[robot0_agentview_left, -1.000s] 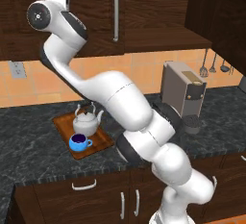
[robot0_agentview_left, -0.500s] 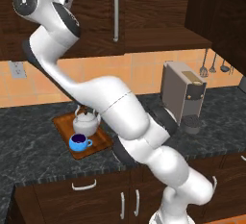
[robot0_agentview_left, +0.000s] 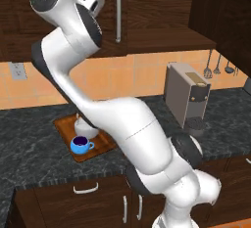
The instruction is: Pick the kettle from the counter and place it on the tray. Then pick the mug from the cabinet and place it on the tray. Then close the cabinet doors.
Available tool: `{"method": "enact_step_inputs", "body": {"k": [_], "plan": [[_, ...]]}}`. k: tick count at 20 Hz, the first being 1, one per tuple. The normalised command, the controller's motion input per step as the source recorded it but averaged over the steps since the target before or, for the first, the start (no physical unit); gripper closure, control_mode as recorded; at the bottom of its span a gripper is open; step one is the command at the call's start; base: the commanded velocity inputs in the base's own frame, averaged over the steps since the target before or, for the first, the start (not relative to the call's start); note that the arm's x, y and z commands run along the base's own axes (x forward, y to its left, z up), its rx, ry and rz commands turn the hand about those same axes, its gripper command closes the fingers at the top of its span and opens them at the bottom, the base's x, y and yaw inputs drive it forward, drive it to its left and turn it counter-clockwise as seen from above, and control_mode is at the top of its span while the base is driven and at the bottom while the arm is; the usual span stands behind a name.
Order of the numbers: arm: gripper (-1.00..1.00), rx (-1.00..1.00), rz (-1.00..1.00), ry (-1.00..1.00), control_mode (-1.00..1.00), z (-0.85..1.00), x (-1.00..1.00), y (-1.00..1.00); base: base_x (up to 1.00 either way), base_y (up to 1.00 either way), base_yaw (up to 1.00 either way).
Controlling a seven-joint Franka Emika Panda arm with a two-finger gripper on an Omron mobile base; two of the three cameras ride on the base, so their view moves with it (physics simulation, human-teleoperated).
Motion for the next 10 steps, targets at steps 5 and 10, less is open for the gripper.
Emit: {"method": "enact_step_inputs", "body": {"k": [5, 10], "plan": [[1.0, 0.07, 0.24, -0.15, -1.0, -0.53, -0.57, -1.0, 0.0, 0.0, 0.0], [1.0, 0.4, -0.01, -0.06, -1.0, -0.01, -0.54, -1.0, 0.0, 0.0, 0.0]]}}
